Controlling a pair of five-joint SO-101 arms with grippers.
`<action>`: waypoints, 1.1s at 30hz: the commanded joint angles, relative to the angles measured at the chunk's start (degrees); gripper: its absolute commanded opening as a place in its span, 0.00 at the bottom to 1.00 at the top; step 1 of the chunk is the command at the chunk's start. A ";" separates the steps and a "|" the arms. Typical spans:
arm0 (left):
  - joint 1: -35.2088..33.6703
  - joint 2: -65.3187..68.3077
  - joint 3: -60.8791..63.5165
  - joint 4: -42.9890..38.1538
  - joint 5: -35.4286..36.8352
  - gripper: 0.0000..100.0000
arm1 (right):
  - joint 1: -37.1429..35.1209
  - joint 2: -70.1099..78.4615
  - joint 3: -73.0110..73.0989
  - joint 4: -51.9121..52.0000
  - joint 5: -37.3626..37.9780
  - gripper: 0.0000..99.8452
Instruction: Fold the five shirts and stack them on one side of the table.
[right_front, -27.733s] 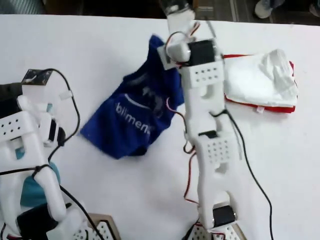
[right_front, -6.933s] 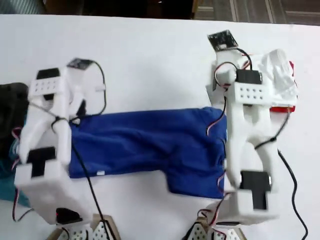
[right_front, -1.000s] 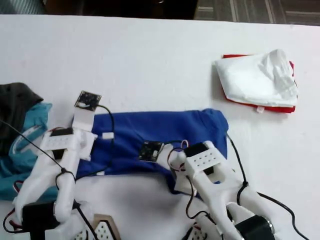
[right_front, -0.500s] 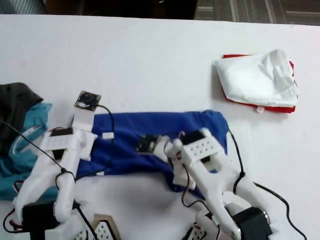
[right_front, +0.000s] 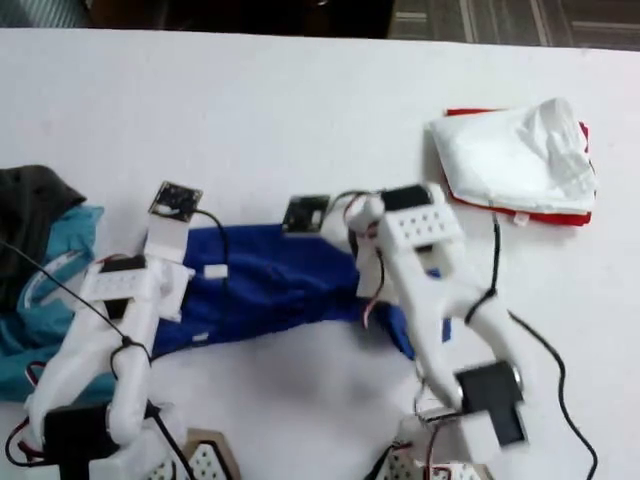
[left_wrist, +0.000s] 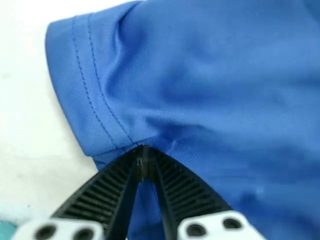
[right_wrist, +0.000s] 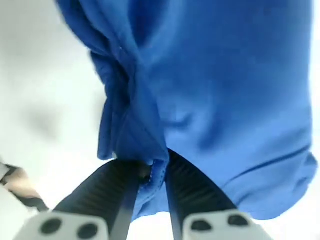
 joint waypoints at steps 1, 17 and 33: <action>0.35 -1.67 -0.04 -0.97 0.35 0.03 | 2.59 7.34 -10.73 0.48 0.53 0.02; 0.35 -1.67 -0.04 -0.97 0.35 0.03 | -0.92 15.96 -25.05 0.57 -15.12 0.18; 0.35 -1.67 -0.04 -0.97 0.35 0.03 | 2.24 6.20 -28.92 12.09 -21.36 0.02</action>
